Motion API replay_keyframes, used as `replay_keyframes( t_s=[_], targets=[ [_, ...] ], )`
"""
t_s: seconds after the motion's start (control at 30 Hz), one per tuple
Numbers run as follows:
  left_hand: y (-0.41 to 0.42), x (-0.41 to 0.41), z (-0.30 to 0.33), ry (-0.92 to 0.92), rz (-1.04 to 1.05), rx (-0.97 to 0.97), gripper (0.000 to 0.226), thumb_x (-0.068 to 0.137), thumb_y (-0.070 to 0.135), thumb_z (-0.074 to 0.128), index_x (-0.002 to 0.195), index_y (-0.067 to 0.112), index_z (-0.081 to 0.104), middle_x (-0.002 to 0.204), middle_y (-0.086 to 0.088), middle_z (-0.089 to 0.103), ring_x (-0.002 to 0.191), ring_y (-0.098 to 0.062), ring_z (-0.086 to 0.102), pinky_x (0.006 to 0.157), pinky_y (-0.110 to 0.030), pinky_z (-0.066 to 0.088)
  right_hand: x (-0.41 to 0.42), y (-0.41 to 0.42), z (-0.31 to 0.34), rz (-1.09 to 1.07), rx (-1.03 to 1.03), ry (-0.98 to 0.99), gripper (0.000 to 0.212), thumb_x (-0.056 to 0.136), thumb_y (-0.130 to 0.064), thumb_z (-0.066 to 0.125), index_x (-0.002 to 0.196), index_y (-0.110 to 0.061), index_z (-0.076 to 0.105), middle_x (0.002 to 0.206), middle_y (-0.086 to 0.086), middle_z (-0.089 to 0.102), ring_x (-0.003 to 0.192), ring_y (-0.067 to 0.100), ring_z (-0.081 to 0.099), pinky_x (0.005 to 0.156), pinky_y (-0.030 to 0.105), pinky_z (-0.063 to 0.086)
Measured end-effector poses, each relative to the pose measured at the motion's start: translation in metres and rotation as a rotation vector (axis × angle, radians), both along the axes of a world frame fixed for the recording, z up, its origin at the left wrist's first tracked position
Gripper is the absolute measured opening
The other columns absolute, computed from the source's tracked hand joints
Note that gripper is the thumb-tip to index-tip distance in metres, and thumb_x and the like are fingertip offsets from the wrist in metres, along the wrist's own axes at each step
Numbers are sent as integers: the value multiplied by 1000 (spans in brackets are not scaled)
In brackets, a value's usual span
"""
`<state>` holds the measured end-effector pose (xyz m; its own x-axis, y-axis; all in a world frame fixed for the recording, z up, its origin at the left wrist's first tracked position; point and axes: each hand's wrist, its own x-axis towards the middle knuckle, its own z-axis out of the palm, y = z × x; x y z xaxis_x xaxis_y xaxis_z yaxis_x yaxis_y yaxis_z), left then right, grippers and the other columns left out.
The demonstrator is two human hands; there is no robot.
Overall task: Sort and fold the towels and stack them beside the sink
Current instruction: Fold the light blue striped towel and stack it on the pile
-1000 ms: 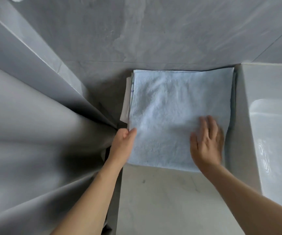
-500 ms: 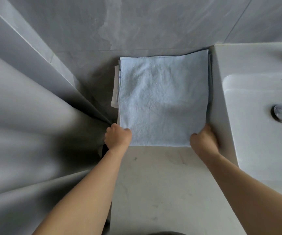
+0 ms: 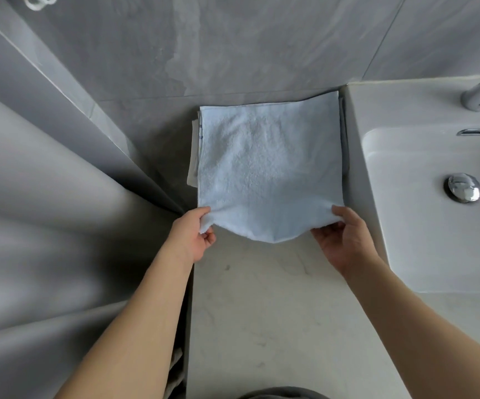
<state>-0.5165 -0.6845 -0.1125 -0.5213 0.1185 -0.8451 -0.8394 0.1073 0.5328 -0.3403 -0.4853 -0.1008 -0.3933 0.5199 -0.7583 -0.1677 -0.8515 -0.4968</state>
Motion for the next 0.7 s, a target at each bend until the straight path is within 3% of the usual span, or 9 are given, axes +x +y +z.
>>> replay_keyframes(
  t_s=[0.07, 0.13, 0.2, 0.33, 0.43, 0.53, 0.67, 0.7],
  targets=[
    [-4, -3, 4, 86, 7, -24, 21, 95, 13, 57, 115, 11, 63, 71, -4, 54, 50, -11, 41, 51, -26, 41, -3, 2, 7, -100, 12, 6, 17, 89, -7, 54, 102, -6, 66, 95, 9, 72, 88, 24, 70, 80, 35, 58],
    [-6, -7, 8, 260, -22, -94, 27, 94, 10, 52, 120, 19, 57, 89, -9, 61, 56, -14, 48, 50, -26, 45, -8, 5, 11, -184, 22, 19, 18, 92, -12, 52, 104, -9, 65, 98, 8, 72, 88, 23, 71, 77, 33, 58],
    [-6, -10, 17, 391, -59, -114, 23, 94, 10, 50, 111, 22, 59, 108, -11, 63, 74, -20, 59, 53, -28, 51, -16, 8, 17, -244, 20, 55, 17, 95, -16, 50, 101, -12, 65, 98, 7, 72, 90, 21, 71, 78, 33, 58],
    [3, -24, 35, 399, -53, 42, 31, 87, 0, 39, 97, 13, 66, 123, -15, 61, 103, -29, 62, 73, -35, 55, -33, 18, 30, -302, -2, 148, 11, 96, -18, 55, 97, -10, 62, 89, 6, 69, 88, 21, 70, 76, 33, 59],
    [14, -38, 37, 480, -117, 49, 50, 78, -14, 35, 104, 14, 66, 118, -10, 64, 108, -28, 62, 85, -39, 55, -47, 31, 39, -285, 15, 143, 20, 97, -21, 56, 107, -5, 61, 100, 12, 68, 96, 25, 70, 85, 37, 59],
    [27, -53, 36, 582, -213, -57, 39, 87, -7, 50, 110, 21, 65, 112, -2, 70, 106, -20, 65, 77, -30, 55, -66, 44, 46, -231, 46, 134, 22, 98, -24, 54, 107, -7, 64, 104, 10, 69, 101, 24, 70, 89, 38, 57],
    [44, -74, 36, 707, -272, -143, 6, 96, 17, 59, 92, 21, 61, 74, 7, 73, 75, -10, 66, 70, -26, 46, -92, 61, 53, -169, 70, 146, 23, 98, -30, 54, 108, -13, 65, 100, 5, 70, 101, 21, 69, 87, 36, 56],
    [47, -80, 36, 741, -265, -157, 15, 96, 24, 60, 82, 19, 59, 65, 7, 67, 66, -9, 61, 67, -26, 45, -99, 66, 54, -165, 75, 149, 23, 97, -31, 55, 111, -13, 64, 100, 5, 70, 100, 21, 69, 86, 35, 56]
  ],
)
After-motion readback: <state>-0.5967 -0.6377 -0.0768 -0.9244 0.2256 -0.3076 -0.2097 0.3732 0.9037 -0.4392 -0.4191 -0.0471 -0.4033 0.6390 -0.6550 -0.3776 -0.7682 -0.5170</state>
